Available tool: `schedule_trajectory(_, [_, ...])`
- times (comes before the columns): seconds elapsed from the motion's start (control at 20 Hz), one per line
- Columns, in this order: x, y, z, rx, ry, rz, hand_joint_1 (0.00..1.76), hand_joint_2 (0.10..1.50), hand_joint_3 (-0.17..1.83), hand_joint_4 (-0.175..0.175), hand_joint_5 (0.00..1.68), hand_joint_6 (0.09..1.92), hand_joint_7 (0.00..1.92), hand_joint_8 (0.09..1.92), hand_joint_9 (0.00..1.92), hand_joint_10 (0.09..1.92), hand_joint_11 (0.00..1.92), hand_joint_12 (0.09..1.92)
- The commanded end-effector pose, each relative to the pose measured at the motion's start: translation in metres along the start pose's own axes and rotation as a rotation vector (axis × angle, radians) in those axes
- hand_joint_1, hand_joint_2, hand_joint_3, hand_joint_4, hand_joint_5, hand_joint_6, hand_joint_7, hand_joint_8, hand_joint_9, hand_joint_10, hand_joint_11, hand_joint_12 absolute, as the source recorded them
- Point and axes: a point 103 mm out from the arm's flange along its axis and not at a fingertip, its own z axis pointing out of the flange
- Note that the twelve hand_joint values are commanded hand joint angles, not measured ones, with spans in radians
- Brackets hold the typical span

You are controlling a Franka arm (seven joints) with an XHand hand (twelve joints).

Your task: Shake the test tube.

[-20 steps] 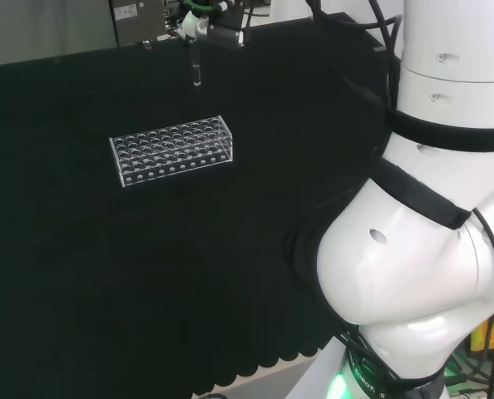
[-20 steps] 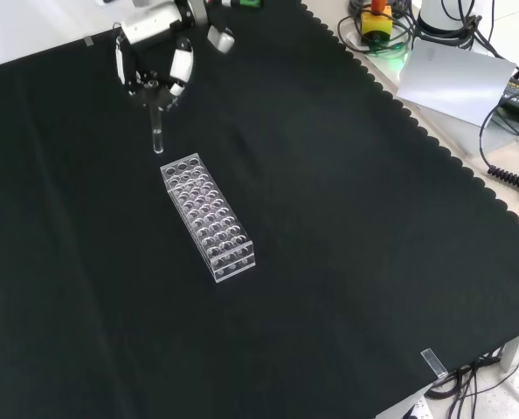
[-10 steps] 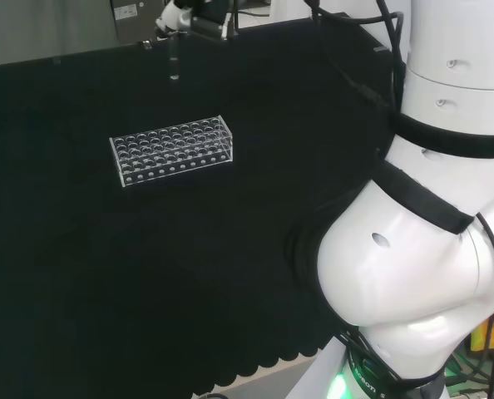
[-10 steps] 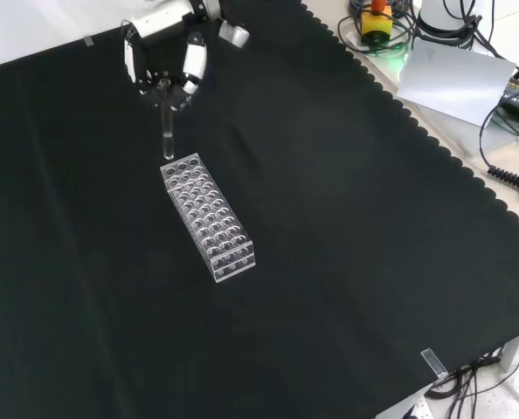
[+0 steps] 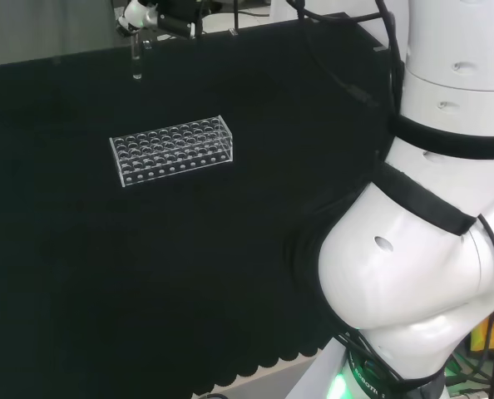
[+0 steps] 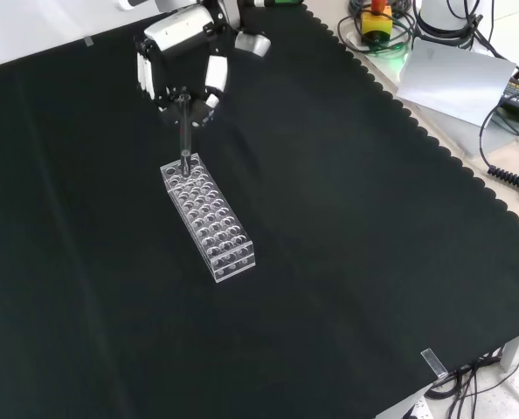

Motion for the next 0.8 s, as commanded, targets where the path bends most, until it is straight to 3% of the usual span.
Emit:
schedule_trajectory(0.05, [-0.044,-0.008,-0.023,-0.024,-0.056,0.075,1.22,0.68,0.58,-0.175,1.33,0.52,1.71,0.52,1.54,0.68,1.08,1.04])
schedule_trajectory(0.5, [-0.154,-0.026,-0.078,-0.085,-0.182,0.262,1.22,0.68,0.58,-0.175,1.33,0.52,1.71,0.52,1.54,0.68,1.08,1.04])
schedule_trajectory(0.8, [-0.191,-0.035,-0.102,-0.114,-0.251,0.346,1.22,0.68,0.58,-0.175,1.33,0.52,1.71,0.52,1.54,0.68,1.08,1.04])
